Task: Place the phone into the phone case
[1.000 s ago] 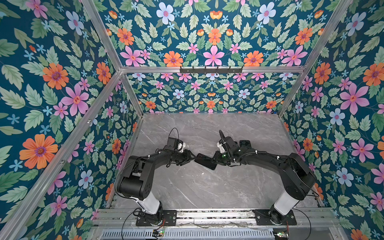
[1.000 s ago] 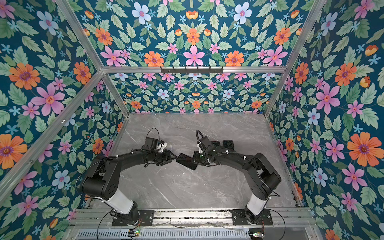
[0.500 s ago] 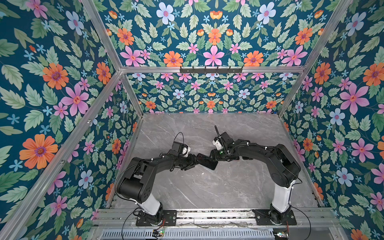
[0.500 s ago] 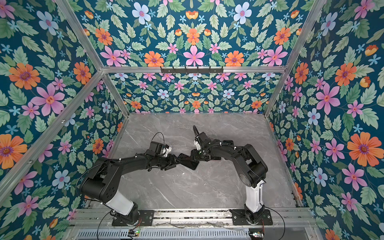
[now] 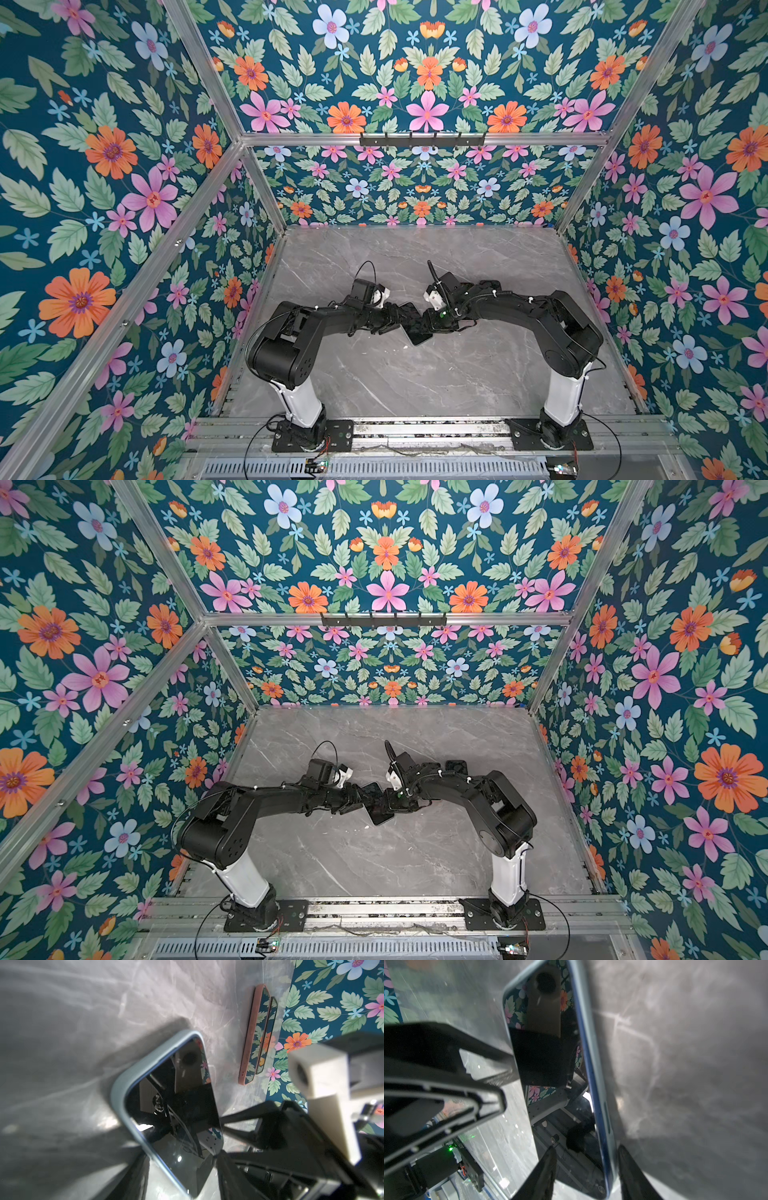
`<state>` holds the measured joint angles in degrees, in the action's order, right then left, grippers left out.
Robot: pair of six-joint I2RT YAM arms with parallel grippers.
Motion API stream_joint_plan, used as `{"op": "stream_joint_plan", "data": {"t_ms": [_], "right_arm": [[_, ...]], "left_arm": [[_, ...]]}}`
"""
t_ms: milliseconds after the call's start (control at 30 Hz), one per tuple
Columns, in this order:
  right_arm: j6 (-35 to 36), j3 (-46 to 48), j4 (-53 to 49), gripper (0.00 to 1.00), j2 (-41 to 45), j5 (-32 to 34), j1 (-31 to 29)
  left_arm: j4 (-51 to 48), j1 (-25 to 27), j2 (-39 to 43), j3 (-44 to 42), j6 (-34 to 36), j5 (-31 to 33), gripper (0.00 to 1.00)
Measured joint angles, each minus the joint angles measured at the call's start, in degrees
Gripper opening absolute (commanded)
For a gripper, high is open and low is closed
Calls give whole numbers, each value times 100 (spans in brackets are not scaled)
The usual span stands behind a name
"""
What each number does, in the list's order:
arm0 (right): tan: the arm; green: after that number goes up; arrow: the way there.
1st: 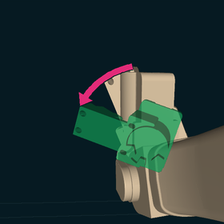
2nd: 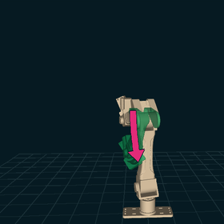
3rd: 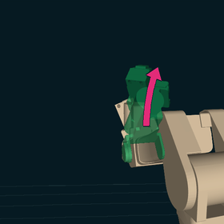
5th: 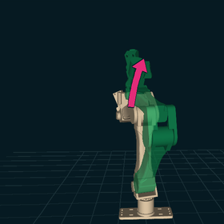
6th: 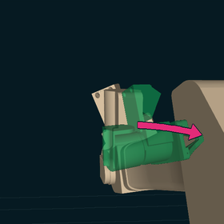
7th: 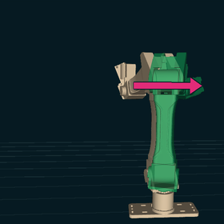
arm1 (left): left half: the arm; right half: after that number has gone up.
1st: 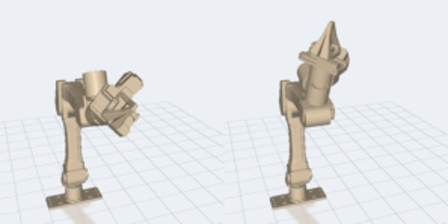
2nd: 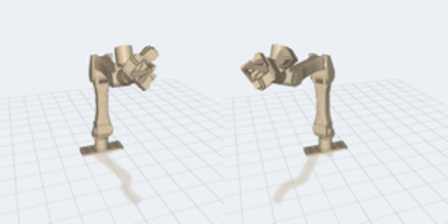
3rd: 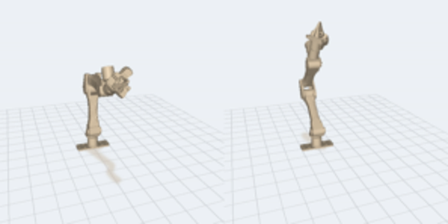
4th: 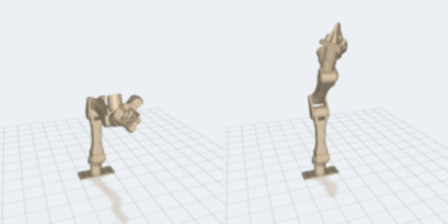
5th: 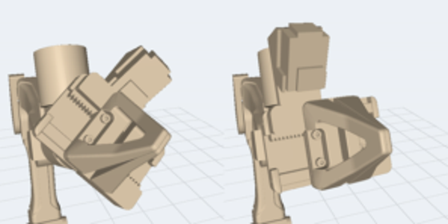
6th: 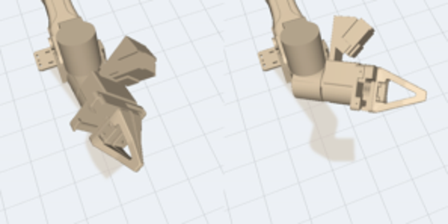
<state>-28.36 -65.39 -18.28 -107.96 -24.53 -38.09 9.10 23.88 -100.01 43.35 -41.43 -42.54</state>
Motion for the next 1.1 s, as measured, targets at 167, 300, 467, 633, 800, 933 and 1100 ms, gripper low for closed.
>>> {"op": "stream_joint_plan", "data": {"t_ms": [167, 300, 467, 633, 800, 933, 1100], "right_arm": [[-234, 195, 103, 47, 118, -57, -136], [-437, 304, 149, 47, 212, -37, -151], [-592, 393, 131, 50, 348, 61, -162], [-688, 411, -197, 49, 667, 411, -160], [-1108, 671, -470, 48, 1137, 682, -249], [-1486, 887, -470, 47, 1340, 728, -468], [-1707, 1010, -116, 45, 1370, 708, -562]], "left_arm": [[96, 39, -168, 127, 0, -39, 51], [190, 55, -317, 216, 0, -160, 51], [291, 57, -505, 385, 4, -280, 51], [-201, 94, -162, 258, 157, -90, 48], [-1257, 208, 645, -243, 258, 72, 40], [-1690, 345, 1110, -466, 90, 109, 37], [-1746, 551, 1298, -551, -105, 109, 33]]}}
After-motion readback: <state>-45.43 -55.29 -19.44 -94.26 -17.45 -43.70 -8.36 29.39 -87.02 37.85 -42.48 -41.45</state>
